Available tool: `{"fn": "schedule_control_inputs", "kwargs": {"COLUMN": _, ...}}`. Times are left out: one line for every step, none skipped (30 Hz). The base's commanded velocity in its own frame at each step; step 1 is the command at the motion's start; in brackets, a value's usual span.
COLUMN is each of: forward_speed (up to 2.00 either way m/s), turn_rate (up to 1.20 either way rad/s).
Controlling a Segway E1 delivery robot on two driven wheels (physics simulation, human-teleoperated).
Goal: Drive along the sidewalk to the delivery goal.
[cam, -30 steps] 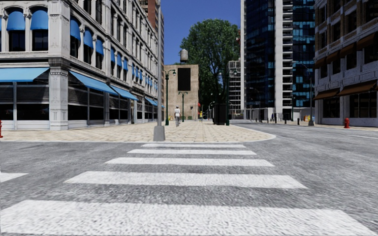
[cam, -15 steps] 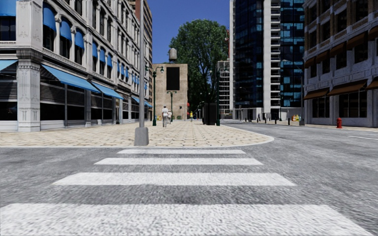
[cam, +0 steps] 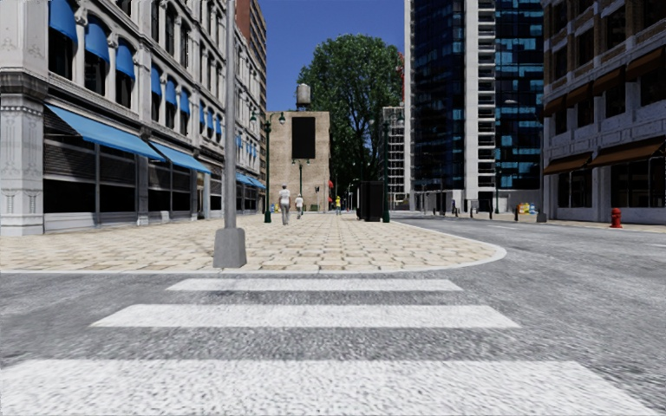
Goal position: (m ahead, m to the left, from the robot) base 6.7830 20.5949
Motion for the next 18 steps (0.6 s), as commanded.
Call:
{"fn": "schedule_control_inputs", "kwargs": {"forward_speed": 2.00, "turn_rate": 0.00}}
{"fn": "schedule_control_inputs", "kwargs": {"forward_speed": 2.00, "turn_rate": 0.00}}
{"fn": "schedule_control_inputs", "kwargs": {"forward_speed": 2.00, "turn_rate": 0.00}}
{"fn": "schedule_control_inputs", "kwargs": {"forward_speed": 2.00, "turn_rate": 0.00}}
{"fn": "schedule_control_inputs", "kwargs": {"forward_speed": 2.00, "turn_rate": 0.00}}
{"fn": "schedule_control_inputs", "kwargs": {"forward_speed": 2.00, "turn_rate": 0.00}}
{"fn": "schedule_control_inputs", "kwargs": {"forward_speed": 2.00, "turn_rate": 0.00}}
{"fn": "schedule_control_inputs", "kwargs": {"forward_speed": 2.00, "turn_rate": 0.00}}
{"fn": "schedule_control_inputs", "kwargs": {"forward_speed": 2.00, "turn_rate": 0.00}}
{"fn": "schedule_control_inputs", "kwargs": {"forward_speed": 2.00, "turn_rate": 0.00}}
{"fn": "schedule_control_inputs", "kwargs": {"forward_speed": 2.00, "turn_rate": 0.00}}
{"fn": "schedule_control_inputs", "kwargs": {"forward_speed": 2.00, "turn_rate": 0.00}}
{"fn": "schedule_control_inputs", "kwargs": {"forward_speed": 2.00, "turn_rate": 0.00}}
{"fn": "schedule_control_inputs", "kwargs": {"forward_speed": 2.00, "turn_rate": 0.00}}
{"fn": "schedule_control_inputs", "kwargs": {"forward_speed": 1.99, "turn_rate": 0.00}}
{"fn": "schedule_control_inputs", "kwargs": {"forward_speed": 1.99, "turn_rate": 0.00}}
{"fn": "schedule_control_inputs", "kwargs": {"forward_speed": 1.99, "turn_rate": 0.00}}
{"fn": "schedule_control_inputs", "kwargs": {"forward_speed": 1.99, "turn_rate": 0.00}}
